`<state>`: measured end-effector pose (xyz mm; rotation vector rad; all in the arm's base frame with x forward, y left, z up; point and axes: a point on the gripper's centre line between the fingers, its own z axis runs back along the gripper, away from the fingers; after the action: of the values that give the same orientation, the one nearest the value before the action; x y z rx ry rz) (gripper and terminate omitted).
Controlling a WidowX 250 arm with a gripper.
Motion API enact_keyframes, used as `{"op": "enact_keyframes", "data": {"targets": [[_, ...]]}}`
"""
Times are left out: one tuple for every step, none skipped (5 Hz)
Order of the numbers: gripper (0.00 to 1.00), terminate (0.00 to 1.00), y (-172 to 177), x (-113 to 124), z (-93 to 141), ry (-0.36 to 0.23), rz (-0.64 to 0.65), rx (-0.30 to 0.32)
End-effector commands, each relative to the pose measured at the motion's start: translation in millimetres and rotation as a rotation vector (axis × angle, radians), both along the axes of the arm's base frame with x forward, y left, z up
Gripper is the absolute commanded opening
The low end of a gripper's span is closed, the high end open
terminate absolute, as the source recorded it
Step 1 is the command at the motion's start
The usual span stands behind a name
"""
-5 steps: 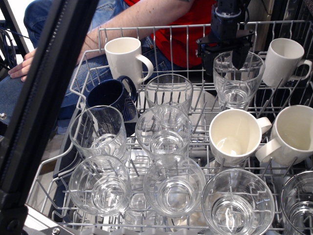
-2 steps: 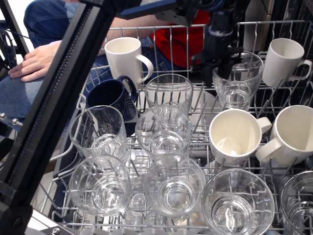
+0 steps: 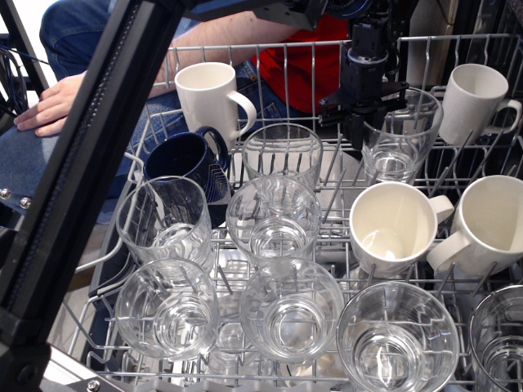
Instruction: Pick up glass cup
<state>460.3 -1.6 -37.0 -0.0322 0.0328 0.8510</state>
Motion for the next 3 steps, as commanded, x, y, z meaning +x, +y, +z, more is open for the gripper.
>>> {"op": "enact_keyframes", "data": {"targets": [[0.0,0.0,-3.3,19.2,73.9,-0.089,-0.014,-0.022],[0.0,0.0,-7.6,23.7,97.3,-0.121,-0.017,-0.066],[0.0,0.0,-13.2,31.4,123.8,-0.133,-0.014,-0.09]]}}
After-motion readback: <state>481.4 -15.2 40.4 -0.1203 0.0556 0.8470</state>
